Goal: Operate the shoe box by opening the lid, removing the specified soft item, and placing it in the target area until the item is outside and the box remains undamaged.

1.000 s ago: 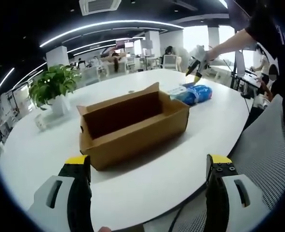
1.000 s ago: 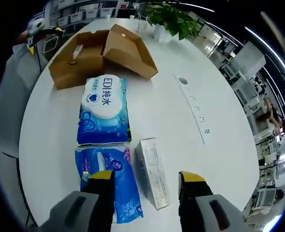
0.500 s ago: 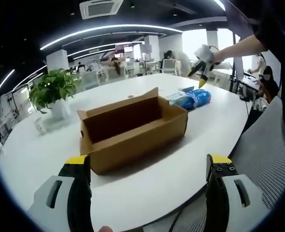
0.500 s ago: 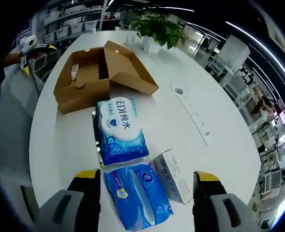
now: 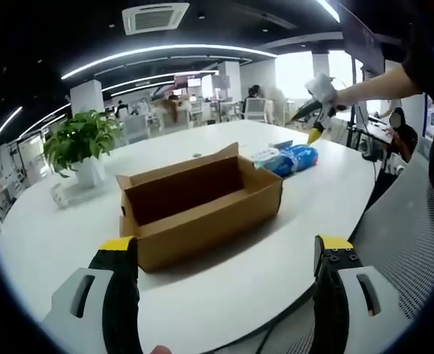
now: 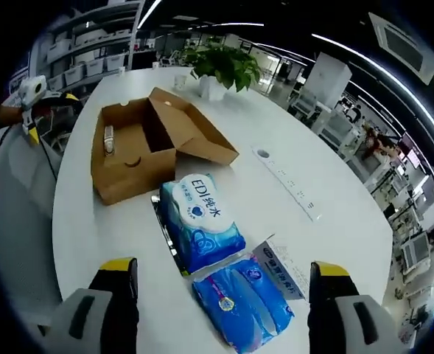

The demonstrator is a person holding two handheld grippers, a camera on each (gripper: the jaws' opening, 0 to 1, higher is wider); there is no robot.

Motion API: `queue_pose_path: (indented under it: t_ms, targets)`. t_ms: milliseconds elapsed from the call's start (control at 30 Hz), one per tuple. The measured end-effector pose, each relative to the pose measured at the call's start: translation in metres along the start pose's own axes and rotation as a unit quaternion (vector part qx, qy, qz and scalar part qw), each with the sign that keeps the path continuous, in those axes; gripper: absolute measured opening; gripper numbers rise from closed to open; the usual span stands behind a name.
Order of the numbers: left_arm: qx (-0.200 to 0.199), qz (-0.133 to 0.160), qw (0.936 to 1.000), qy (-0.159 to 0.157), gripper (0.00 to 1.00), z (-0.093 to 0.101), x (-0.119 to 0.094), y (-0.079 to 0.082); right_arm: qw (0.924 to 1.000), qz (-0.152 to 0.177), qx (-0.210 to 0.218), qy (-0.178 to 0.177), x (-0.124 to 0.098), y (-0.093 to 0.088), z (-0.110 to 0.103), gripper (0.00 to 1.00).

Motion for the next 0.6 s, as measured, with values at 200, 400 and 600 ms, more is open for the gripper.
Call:
queue_pose_path:
  t_ms: [200,400,600]
  targets:
    - [-0.011,0.007,0.9999,-0.007,0.99,0.001,0.0,0.002,0.9968,0.051,0.052,-0.032,-0.016,0.008,-0.014,0.99]
    - [-0.018,0.006,0.9997,-0.017,0.99,0.004,0.001,0.002,0.9937,0.077,0.068,-0.044,-0.025,0.009,-0.036,0.99]
    - [-0.027,0.006,0.9993,-0.024,0.99,0.005,0.001,0.001,0.9925,0.087,0.07,-0.051,-0.032,0.007,-0.056,0.99]
Point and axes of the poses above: the point that each gripper's makers call its tool centre point, and the gripper's own axes: x roughly forward along the fingers, z roughly to its right, y roughly out of its top, the point moved 6 cm from there along -x, roughly backward along the fingers, and after that the axes turned 5 degrees about z, right-handed, at the moved point
